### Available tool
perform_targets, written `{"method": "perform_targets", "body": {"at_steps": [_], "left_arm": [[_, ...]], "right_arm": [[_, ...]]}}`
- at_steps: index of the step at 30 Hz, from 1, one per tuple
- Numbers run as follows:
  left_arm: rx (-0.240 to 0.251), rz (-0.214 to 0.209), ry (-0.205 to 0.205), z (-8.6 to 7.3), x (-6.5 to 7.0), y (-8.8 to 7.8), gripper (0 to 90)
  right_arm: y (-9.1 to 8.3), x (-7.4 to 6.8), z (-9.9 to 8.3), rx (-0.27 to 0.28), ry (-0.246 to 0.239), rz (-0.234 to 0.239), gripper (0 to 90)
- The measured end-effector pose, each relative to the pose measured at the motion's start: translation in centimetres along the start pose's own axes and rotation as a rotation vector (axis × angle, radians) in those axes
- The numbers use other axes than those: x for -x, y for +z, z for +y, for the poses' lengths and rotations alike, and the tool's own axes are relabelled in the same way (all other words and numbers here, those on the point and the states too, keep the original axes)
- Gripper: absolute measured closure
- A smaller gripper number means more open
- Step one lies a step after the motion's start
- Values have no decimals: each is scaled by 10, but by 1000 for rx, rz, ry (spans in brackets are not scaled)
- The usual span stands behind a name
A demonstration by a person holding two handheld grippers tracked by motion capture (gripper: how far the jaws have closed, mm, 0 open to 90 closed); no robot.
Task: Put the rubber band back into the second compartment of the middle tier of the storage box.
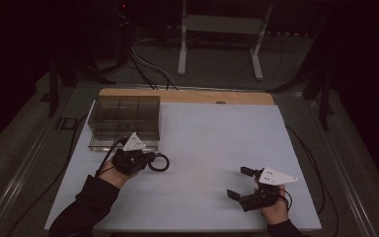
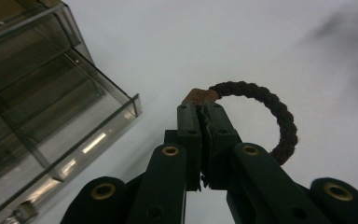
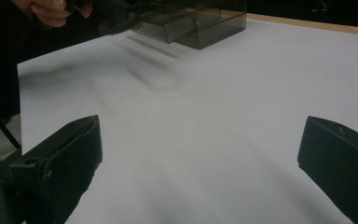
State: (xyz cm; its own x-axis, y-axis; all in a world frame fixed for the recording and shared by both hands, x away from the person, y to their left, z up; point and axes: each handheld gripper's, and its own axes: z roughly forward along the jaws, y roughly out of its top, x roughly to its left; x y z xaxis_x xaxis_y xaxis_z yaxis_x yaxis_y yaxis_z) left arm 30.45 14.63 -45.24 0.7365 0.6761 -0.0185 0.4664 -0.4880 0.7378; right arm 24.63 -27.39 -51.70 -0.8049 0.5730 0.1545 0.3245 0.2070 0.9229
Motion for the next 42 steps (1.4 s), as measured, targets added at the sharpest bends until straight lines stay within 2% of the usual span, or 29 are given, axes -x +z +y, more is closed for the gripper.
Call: {"method": "perform_targets", "body": {"at_steps": [16, 27, 42], "left_arm": [[20, 40, -24, 1, -17, -19, 883], [25, 76, -53, -3, -31, -33, 883], [31, 109, -103, -10, -51, -43, 883]], "right_arm": [[0, 0, 0, 1, -1, 0, 0], [0, 0, 0, 1, 0, 0, 0], [1, 0, 0, -2, 5, 1, 0]]}}
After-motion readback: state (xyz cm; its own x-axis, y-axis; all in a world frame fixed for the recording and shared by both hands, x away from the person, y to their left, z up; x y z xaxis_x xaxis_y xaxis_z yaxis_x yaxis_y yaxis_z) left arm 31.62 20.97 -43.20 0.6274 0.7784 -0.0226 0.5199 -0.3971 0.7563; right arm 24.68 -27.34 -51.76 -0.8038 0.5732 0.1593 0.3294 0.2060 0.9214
